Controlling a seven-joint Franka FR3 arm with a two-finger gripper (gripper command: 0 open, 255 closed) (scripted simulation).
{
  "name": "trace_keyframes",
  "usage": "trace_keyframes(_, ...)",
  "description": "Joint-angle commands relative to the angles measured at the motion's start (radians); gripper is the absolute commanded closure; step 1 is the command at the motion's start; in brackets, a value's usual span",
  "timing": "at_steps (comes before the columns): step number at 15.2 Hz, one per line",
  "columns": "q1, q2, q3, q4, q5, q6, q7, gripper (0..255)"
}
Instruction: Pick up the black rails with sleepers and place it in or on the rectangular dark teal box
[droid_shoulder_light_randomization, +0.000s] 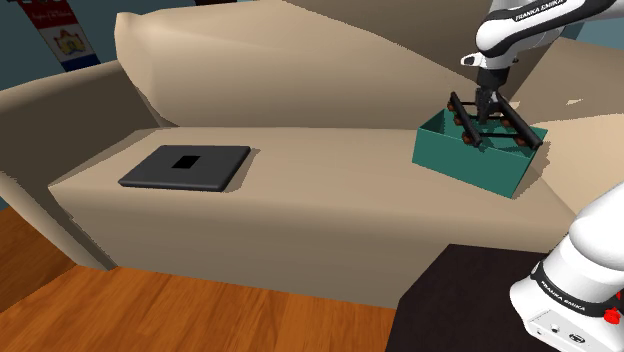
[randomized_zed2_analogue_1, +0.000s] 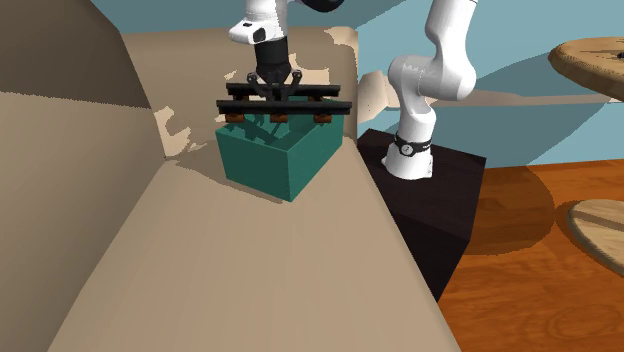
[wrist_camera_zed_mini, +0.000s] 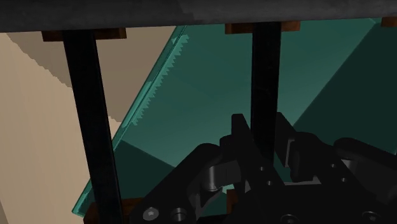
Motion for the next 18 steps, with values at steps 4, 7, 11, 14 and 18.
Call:
trace_keyframes(4, 0.0, 0.0, 0.0, 0.0, 0.0, 0.0, 0.0, 0)
trace_keyframes(7, 0.0, 0.0, 0.0, 0.0, 0.0, 0.0, 0.0, 0)
trace_keyframes(11, 0.007, -0.016, 0.015, 0.112, 0.006, -0.129, 0.0, 0)
trace_keyframes(14, 0.007, -0.016, 0.015, 0.112, 0.006, -0.129, 0.0, 0)
trace_keyframes(18, 0.007, -0.016, 0.015, 0.112, 0.006, -0.129, 0.0, 0)
